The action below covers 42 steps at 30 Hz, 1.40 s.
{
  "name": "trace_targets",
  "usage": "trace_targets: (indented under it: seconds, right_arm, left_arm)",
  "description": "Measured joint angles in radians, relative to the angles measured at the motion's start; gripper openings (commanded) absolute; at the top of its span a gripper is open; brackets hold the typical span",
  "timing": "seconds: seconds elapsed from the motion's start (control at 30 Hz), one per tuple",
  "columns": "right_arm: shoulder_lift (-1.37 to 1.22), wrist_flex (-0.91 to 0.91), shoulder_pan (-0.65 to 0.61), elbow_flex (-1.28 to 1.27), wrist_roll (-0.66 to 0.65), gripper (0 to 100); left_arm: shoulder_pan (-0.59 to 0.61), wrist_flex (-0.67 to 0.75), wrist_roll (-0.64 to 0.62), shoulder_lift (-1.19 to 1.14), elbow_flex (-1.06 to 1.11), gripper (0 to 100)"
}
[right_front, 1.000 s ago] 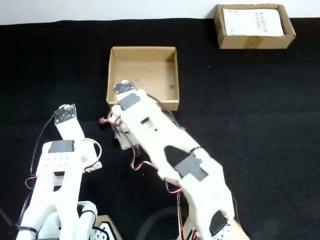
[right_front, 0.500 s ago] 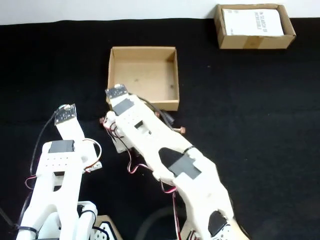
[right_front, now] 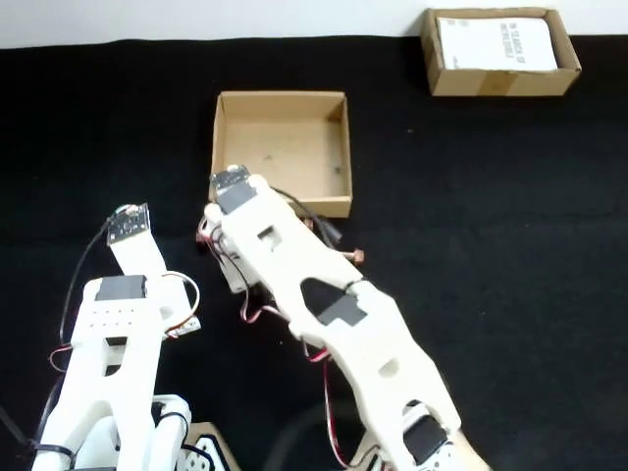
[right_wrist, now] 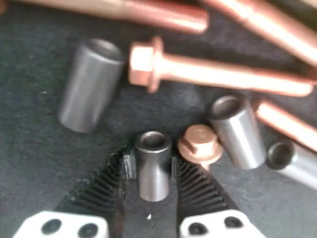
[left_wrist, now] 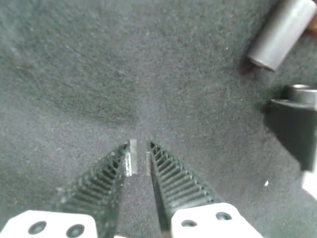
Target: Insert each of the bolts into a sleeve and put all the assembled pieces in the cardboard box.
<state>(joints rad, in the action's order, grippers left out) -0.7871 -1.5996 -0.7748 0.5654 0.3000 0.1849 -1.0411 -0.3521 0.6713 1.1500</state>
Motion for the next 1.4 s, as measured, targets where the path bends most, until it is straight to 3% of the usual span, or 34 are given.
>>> trace_targets:
  seconds: [0.23,0.43,0.6,0.77,0.83,1.13,1.3,1.4]
  right_arm:
    - [0.043,-0.143,0.149,0.311,-0.025,0.7]
    - [0.308,-0.149,0.236,0.267,-0.058,0.7]
    - [0.572,-0.149,0.275,-0.002,-0.087,0.7]
    - [0.842,-0.149,0.328,-0.351,-0.109,0.7]
    - [0.941,-0.132,0.376,-0.479,-0.120,0.7]
    - [1.227,0.086,0.703,-0.991,-0.272,0.7]
    - [1.335,0.169,0.784,-1.174,-0.327,0.7]
    - [1.392,0.201,0.813,-1.244,-0.336,0.7]
  left_arm:
    - [0.000,0.037,-0.002,-0.002,0.021,6]
    - [-0.012,0.025,-0.002,-0.003,-0.011,6]
    - [-0.077,-0.239,-0.002,-0.009,-0.285,6]
    - [-0.245,-0.577,-0.074,-0.104,-0.624,6]
    - [-0.308,-0.651,-0.114,-0.181,-0.720,6]
    - [-0.450,-0.686,-0.172,-0.652,-0.951,7]
    - [-0.462,-0.689,-0.259,-0.907,-1.122,18]
    - [-0.462,-0.692,-0.293,-1.011,-1.200,20]
